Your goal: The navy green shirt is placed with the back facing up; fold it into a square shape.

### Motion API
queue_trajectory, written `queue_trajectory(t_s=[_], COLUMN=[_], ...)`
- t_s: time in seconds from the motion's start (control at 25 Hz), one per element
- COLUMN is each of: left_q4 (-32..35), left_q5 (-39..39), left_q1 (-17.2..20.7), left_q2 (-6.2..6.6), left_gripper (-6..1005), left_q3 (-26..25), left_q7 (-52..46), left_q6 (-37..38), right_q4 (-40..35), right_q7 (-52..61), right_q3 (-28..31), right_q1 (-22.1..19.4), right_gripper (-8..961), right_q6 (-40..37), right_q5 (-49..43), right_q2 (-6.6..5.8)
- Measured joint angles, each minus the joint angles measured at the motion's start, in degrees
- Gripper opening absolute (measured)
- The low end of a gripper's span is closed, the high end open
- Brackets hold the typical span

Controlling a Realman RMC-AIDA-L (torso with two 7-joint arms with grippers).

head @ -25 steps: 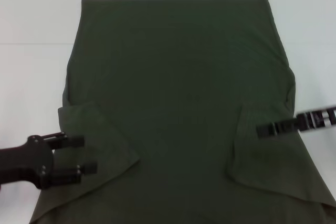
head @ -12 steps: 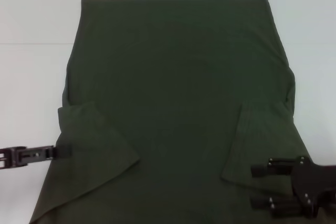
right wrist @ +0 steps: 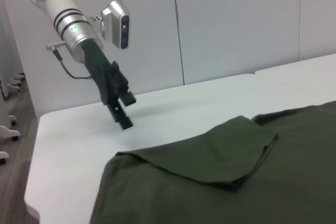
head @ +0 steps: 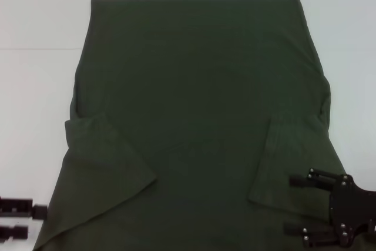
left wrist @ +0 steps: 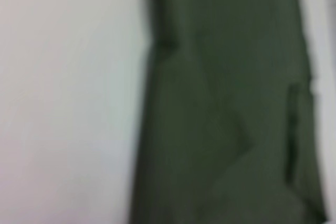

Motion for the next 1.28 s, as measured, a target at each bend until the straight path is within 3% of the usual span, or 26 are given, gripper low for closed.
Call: queue_trajectory(t_s=[0.2, 0.48, 0.84, 1.28], left_q4=[-0.4, -2.5, -3.3, -3.4], left_q5=[5.8, 6.0, 6.2, 6.3], left_q1=[-1.2, -1.7, -1.8, -2.1], left_q2=[-0.04, 0.17, -0.31, -0.99], left_gripper=[815, 816, 816, 815], left_q3=[0.0, 0.7, 3.9, 4.3], left_q7=[-3.9, -4.8, -4.4, -4.3], left_q6=[-1.5, -2.1, -6.1, -7.2], right_q4=[1.0, 1.1, 1.1, 1.1], right_q7=[-1.5, -1.9, -1.8, -1.6], right_q3=[-0.1, 0.3, 0.4, 0.4], right_q1=[-0.1, 0.1, 0.3, 0.3], right_gripper=[950, 950, 950, 949], right_q6=[1.5, 1.8, 2.2, 2.2], right_q5=[0.0, 0.0, 0.2, 0.2], right_q2=[0.05, 0.05, 0.05, -0.02])
